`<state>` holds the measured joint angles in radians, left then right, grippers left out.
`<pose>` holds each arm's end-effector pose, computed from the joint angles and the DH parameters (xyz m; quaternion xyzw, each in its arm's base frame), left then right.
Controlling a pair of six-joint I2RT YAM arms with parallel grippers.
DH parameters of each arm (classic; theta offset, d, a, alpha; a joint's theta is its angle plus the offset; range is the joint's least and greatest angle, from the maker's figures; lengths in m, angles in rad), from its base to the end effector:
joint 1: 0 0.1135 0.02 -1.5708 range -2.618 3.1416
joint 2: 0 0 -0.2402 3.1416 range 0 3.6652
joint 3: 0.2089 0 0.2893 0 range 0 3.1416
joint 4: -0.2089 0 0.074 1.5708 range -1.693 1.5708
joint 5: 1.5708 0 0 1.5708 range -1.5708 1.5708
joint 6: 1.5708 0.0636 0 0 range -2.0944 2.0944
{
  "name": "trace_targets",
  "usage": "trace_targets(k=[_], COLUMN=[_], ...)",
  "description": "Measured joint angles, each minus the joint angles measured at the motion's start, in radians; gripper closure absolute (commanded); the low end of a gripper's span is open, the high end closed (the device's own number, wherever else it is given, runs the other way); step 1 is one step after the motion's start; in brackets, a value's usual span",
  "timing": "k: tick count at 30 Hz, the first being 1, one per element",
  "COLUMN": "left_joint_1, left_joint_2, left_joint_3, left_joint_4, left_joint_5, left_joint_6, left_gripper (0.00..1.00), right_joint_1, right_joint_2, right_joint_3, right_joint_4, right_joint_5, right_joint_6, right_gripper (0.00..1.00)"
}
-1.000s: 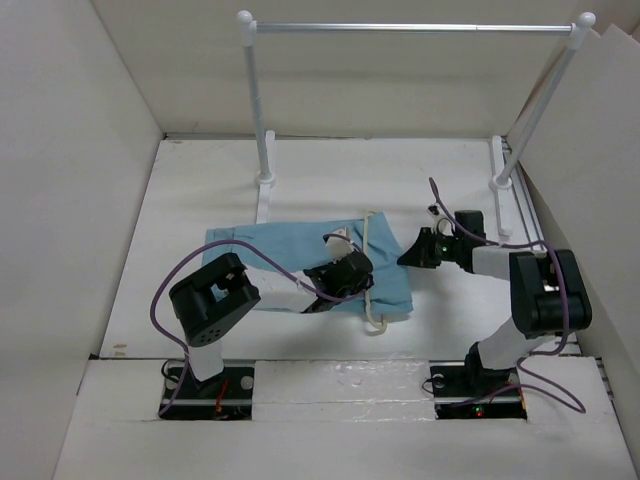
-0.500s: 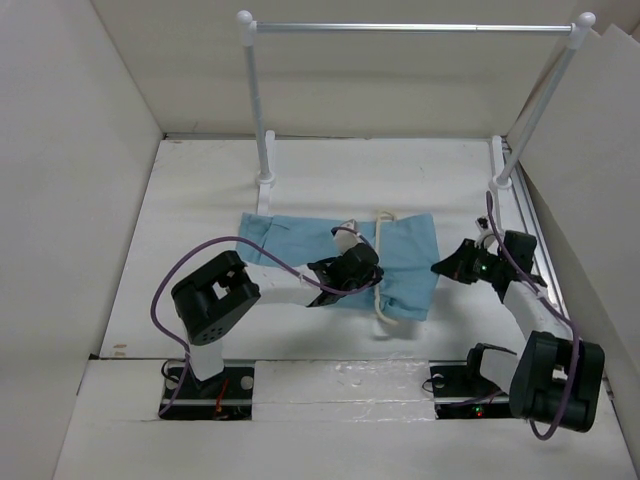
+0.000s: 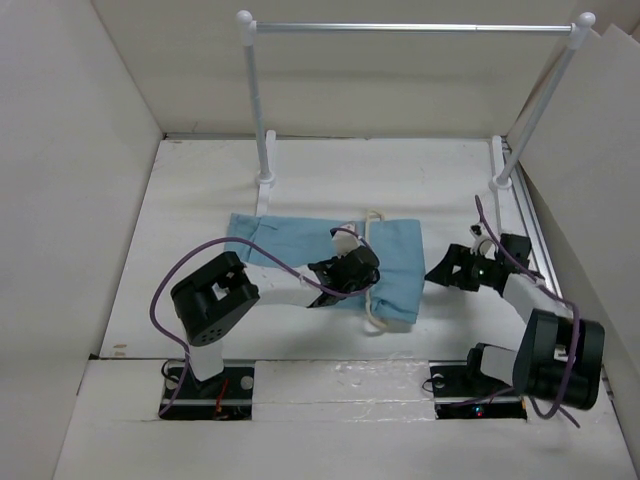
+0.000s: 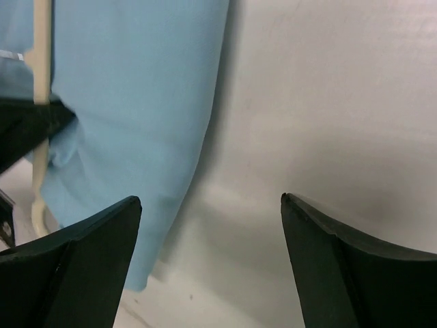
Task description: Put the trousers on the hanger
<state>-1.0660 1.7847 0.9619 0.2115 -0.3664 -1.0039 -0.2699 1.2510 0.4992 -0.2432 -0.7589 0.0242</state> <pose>0.2215 -0.3537 0.1050 -0.0570 0.8745 -0.3077 0.3707 0.2600 -0.0265 0.0913 0.0265 0.8964 0.3202 0.3053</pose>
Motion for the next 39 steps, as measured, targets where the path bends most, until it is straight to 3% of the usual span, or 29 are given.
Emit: trace_targets(k=[6,10,12,16,19,20,21,22,31,39], left_joint_1=[-0.018,-0.019,-0.019,-0.019,-0.02,-0.02,-0.02,-0.02,-0.032,-0.009], left_joint_2=[0.034,0.044,0.044,0.044,0.043,0.042,0.041,0.04,0.04,-0.028], left_joint_3=[0.056,0.068,0.068,0.064,0.055,0.051,0.048,0.048,0.047,-0.001], left_joint_4=[-0.044,-0.051,-0.051,-0.047,-0.035,-0.032,-0.03,-0.029,-0.035,-0.118], left_joint_5=[-0.034,-0.039,-0.039,-0.039,-0.042,-0.045,-0.047,-0.048,-0.054,-0.08], left_joint_6=[0.001,0.005,0.008,0.011,0.012,0.012,0.012,0.013,0.024,0.066], left_gripper=[1.0,1.0,1.0,1.0,1.0,1.0,1.0,1.0,1.0,1.0], right_joint_1=[0.005,0.01,0.02,0.06,0.068,0.066,0.057,0.041,-0.25,-0.398], right_joint_2=[-0.216,-0.26,-0.245,-0.116,0.017,0.047,0.069,0.083,-0.063,-0.091], right_joint_3=[-0.145,-0.184,-0.198,-0.201,-0.191,-0.187,-0.179,-0.168,-0.106,-0.108], right_joint_4=[-0.138,-0.139,-0.1,-0.013,0.053,0.062,0.064,0.057,-0.19,-0.26], right_joint_5=[-0.052,-0.104,-0.128,-0.194,-0.259,-0.272,-0.286,-0.297,-0.315,-0.315], right_joint_6=[-0.074,-0.057,-0.02,0.04,0.066,0.068,0.065,0.059,-0.092,-0.142], right_gripper=[0.11,0.14,0.28,0.4,0.72,0.88,0.97,1.0,1.0,1.0])
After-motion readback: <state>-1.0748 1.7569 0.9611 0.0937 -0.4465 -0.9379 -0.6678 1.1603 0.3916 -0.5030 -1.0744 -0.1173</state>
